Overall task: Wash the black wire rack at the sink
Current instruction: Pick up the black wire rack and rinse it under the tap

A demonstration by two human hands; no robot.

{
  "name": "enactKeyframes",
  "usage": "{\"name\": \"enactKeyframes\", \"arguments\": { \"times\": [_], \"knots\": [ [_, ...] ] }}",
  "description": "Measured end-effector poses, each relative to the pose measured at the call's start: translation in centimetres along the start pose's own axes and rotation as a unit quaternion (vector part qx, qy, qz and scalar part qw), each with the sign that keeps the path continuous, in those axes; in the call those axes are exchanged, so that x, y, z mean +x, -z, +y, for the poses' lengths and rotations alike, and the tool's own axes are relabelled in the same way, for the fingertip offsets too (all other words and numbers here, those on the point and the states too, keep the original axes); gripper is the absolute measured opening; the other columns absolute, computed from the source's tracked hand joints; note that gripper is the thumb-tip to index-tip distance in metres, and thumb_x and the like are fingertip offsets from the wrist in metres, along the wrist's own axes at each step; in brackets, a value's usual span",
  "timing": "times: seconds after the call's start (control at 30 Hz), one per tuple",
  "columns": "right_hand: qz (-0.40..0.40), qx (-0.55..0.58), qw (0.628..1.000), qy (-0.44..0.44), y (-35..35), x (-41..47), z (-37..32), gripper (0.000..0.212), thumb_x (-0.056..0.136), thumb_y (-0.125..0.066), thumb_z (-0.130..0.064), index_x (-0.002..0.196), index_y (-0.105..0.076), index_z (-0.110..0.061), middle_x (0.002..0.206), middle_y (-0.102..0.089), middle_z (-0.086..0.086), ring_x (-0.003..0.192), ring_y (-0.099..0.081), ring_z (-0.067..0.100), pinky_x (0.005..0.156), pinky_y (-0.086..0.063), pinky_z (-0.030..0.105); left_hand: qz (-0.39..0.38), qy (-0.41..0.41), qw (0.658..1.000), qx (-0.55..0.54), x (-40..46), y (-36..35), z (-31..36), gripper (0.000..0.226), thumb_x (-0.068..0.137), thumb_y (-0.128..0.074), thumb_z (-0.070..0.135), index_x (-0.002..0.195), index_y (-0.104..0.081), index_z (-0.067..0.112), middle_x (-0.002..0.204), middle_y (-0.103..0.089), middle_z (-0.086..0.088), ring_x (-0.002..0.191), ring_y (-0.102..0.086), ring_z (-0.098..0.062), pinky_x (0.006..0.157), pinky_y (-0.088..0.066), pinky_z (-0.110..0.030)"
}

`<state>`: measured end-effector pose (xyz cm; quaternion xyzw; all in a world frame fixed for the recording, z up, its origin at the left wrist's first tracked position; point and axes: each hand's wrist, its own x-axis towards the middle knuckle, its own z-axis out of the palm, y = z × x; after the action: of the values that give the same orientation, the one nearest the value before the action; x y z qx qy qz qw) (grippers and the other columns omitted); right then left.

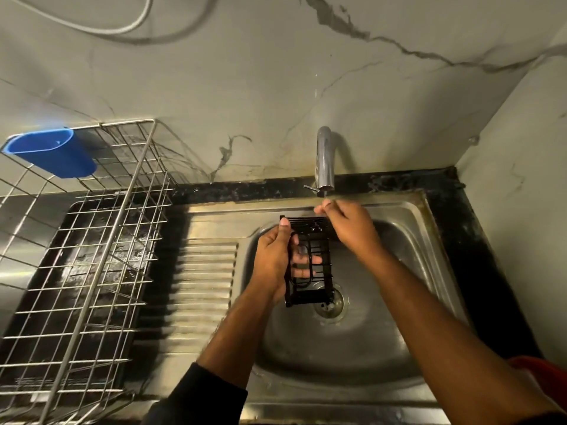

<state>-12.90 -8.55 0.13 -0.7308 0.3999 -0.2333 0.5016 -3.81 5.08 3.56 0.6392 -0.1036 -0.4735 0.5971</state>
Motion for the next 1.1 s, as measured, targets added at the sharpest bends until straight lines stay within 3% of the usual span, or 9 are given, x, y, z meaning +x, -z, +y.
{"name": "enactKeyframes", "arguments": {
  "times": [0.13, 0.23, 0.33, 0.4, 0.43, 0.57, 0.87, 1.0, 1.1],
  "knots": [
    [-0.010, 0.272, 0.956, -0.111, -0.4, 0.6, -2.1, 0.032, 0.105, -0.044, -0.020, 0.088, -0.070, -0.015, 0.085, -0.073, 0.000, 0.076, -0.063, 0.011, 0.075, -0.050, 0.025, 0.003, 0.032, 0.999, -0.036, 0.2, 0.0, -1.0, 0.048, 0.104, -0.041, 0.052, 0.094, -0.059, 0.009, 0.072, -0.062, -0.011, 0.067, -0.073, -0.033, 0.053, -0.058, -0.037],
    [-0.017, 0.372, 0.911, -0.178, 0.3, 0.3, -3.6, 0.031, 0.106, -0.042, -0.019, 0.088, -0.066, -0.012, 0.081, -0.069, 0.003, 0.075, -0.062, 0.012, 0.071, -0.049, 0.024, -0.015, 0.044, 0.998, -0.043, 0.5, -0.6, -1.5, 0.049, 0.103, -0.042, 0.054, 0.103, -0.060, 0.008, 0.086, -0.067, -0.013, 0.071, -0.074, -0.032, 0.060, -0.060, -0.043],
    [-0.126, 0.229, 0.954, -0.147, 2.3, -2.3, -4.9, 0.024, 0.105, -0.046, -0.013, 0.103, -0.068, -0.004, 0.087, -0.072, 0.006, 0.079, -0.068, 0.013, 0.070, -0.055, 0.022, -0.035, 0.060, 0.996, -0.055, 0.5, -1.6, -1.6, 0.039, 0.107, -0.043, 0.043, 0.107, -0.060, 0.008, 0.094, -0.071, -0.017, 0.072, -0.073, -0.030, 0.058, -0.060, -0.040],
    [-0.186, 0.097, 0.970, -0.123, 3.6, -4.3, -4.7, 0.022, 0.103, -0.050, -0.012, 0.104, -0.070, -0.003, 0.088, -0.075, 0.008, 0.078, -0.071, 0.012, 0.069, -0.057, 0.021, -0.045, 0.064, 0.994, -0.072, 0.3, -2.4, -1.7, 0.028, 0.109, -0.044, 0.033, 0.106, -0.061, 0.010, 0.086, -0.071, -0.012, 0.065, -0.070, -0.024, 0.050, -0.055, -0.033],
    [-0.166, 0.067, 0.977, -0.116, 4.3, -5.3, -4.3, 0.021, 0.103, -0.052, -0.012, 0.101, -0.071, -0.006, 0.088, -0.075, 0.008, 0.078, -0.071, 0.013, 0.069, -0.058, 0.021, -0.051, 0.067, 0.994, -0.075, -0.1, -2.9, -1.8, 0.027, 0.109, -0.044, 0.031, 0.103, -0.061, 0.011, 0.082, -0.070, -0.011, 0.062, -0.069, -0.023, 0.048, -0.054, -0.031],
    [0.061, -0.012, 0.993, -0.099, 7.7, -9.5, -1.6, 0.018, 0.101, -0.055, -0.016, 0.096, -0.072, -0.016, 0.087, -0.075, 0.002, 0.081, -0.073, 0.015, 0.079, -0.059, 0.029, -0.097, 0.083, 0.990, -0.060, -1.9, -5.9, -3.3, 0.028, 0.109, -0.043, 0.030, 0.103, -0.057, 0.007, 0.091, -0.070, -0.018, 0.060, -0.070, -0.025, 0.042, -0.051, -0.028],
    [0.192, -0.076, 0.965, -0.163, 13.7, -20.6, 4.2, 0.013, 0.096, -0.062, -0.022, 0.095, -0.073, -0.017, 0.083, -0.075, -0.004, 0.076, -0.072, 0.008, 0.082, -0.060, 0.035, -0.139, 0.064, 0.987, 0.056, -4.9, -13.1, -7.3, 0.031, 0.110, -0.040, 0.031, 0.098, -0.059, 0.009, 0.092, -0.074, -0.014, 0.062, -0.073, -0.027, 0.044, -0.052, -0.029],
    [0.223, -0.095, 0.951, -0.189, 15.1, -24.4, 5.7, 0.013, 0.095, -0.062, -0.016, 0.095, -0.075, -0.020, 0.083, -0.073, -0.010, 0.073, -0.068, 0.000, 0.077, -0.058, 0.027, -0.165, 0.040, 0.980, 0.108, -6.5, -15.0, -8.9, 0.028, 0.111, -0.039, 0.028, 0.095, -0.055, 0.011, 0.085, -0.071, -0.011, 0.052, -0.070, -0.020, 0.048, -0.049, -0.029],
    [0.233, -0.125, 0.942, -0.207, 16.0, -26.5, 5.9, 0.018, 0.095, -0.060, -0.012, 0.102, -0.074, -0.020, 0.089, -0.069, -0.014, 0.073, -0.059, -0.008, 0.068, -0.044, 0.002, -0.156, 0.019, 0.979, 0.133, -6.6, -15.5, -9.9, 0.026, 0.110, -0.040, 0.027, 0.098, -0.055, 0.010, 0.094, -0.069, -0.015, 0.051, -0.070, -0.019, 0.053, -0.050, -0.032]
  ]
}}
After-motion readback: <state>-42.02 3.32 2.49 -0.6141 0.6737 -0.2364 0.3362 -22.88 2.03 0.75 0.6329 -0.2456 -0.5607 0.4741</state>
